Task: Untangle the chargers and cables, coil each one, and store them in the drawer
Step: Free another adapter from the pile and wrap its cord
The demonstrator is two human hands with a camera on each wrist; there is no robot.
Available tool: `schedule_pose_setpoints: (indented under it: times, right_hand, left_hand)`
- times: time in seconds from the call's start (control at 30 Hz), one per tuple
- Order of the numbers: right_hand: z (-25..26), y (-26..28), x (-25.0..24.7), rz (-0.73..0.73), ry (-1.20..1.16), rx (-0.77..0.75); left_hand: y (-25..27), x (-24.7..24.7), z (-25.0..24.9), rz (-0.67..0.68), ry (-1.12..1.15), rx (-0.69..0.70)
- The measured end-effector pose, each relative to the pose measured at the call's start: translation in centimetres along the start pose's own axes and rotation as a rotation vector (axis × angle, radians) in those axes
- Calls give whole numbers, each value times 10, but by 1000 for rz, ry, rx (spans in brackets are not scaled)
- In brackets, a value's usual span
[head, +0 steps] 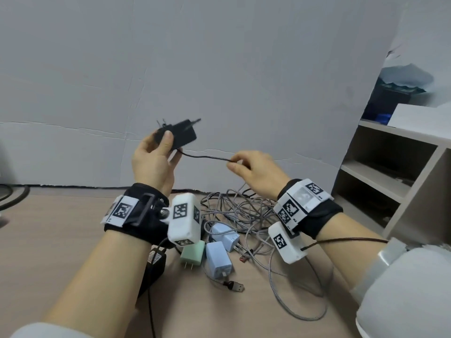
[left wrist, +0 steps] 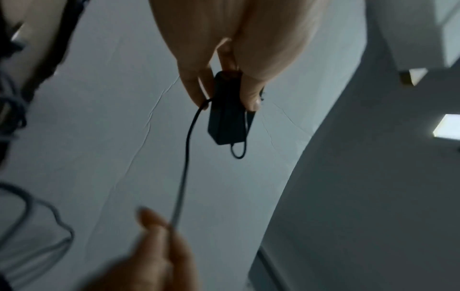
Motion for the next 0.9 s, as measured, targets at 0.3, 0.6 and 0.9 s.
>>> schedule_pose_setpoints:
  times: [0.3,0.6,0.9]
  right_hand:
    - [26,7,-65,-155,-53,-165]
    - [-10,11,-57,-55,-273,-12]
    - [-4,3,-14,94,-325,0]
  left_hand:
    - [27,49,25,595,-544,-253]
    - [42,62,23,751,-322,-379]
    - [33,59,22,578,15,-373]
Point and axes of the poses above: each hand's wrist, its own y-axis away from the middle knuckle, its own x-axis out of the palm, z = x × y, the point moved 5 cm from there along -y, towards the middle knuckle, and after that the axes turned 12 degrees about z, right-handed, at the moved point
